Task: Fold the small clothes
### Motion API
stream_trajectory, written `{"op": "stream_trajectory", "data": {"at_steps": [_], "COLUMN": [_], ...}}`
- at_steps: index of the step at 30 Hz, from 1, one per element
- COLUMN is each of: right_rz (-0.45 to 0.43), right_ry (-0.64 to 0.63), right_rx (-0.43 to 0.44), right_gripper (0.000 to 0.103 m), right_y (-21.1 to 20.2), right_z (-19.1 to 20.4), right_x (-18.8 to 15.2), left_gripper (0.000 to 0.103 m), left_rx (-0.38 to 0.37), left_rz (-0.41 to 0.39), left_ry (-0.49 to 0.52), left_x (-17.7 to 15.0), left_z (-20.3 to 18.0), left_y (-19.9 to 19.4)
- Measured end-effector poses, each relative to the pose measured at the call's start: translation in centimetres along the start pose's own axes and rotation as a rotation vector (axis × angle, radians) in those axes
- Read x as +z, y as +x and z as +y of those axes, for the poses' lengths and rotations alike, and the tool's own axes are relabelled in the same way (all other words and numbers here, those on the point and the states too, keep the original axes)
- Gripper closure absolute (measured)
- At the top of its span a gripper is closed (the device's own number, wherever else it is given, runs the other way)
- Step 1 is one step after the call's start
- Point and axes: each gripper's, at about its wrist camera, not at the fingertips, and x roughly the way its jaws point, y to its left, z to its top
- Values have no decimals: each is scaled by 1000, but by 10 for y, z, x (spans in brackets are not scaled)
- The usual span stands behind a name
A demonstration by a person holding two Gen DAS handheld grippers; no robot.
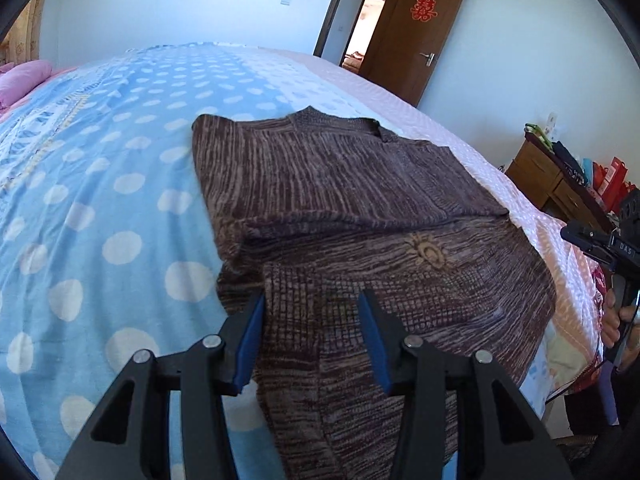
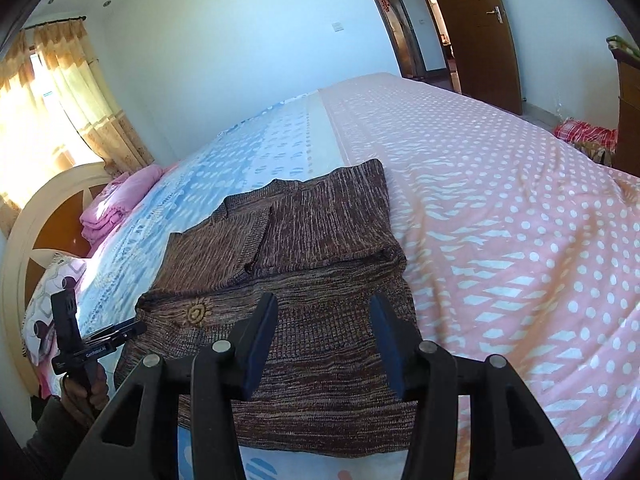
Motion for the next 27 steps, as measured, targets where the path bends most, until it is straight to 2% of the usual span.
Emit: {"op": "stream_trajectory", "data": {"at_steps": [2, 4, 9, 11, 14, 19, 21, 23, 25, 27], "right_rz": [-1, -8, -21, -14, 31, 96, 114, 142, 169, 213], "right_ry": [1, -6, -7, -9, -33, -157, -208, -240, -255, -253], "right_rx": [-9, -25, -79, -114, -117, -129, -147, -161, -203, -195], "right_gripper": [53, 53, 53, 53, 53, 53, 53, 53, 53, 54], "right_y": [0, -2, -13, -15, -12, 9, 24, 42, 58, 73], "right_z": [-2, -3, -18, -25, -34, -22, -15, -13, -11, -11], "right_x": [0, 0, 0, -1, -2, -6, -5, -3, -3, -5], "left_gripper": [72, 81, 81, 72, 65, 65, 67, 79, 84, 91], "left_rx": [-3, 0, 12, -6, -35, 16, 26, 51, 54, 55], "left_rz": [1, 9, 0, 2, -1, -9, -10, -7, -5, -7], "left_ry": [3, 6, -16, -43, -73, -32, -28, -25, -24, -30], "left_x": [-1, -2, -3, -3, -2, -4, -4, -3, -3, -3], "left_z": [-2, -2, -2, 0, 1, -8, -10, -10, -9, -9], "left_y": [1, 5, 8, 9, 9, 11, 11, 12, 13, 12]}}
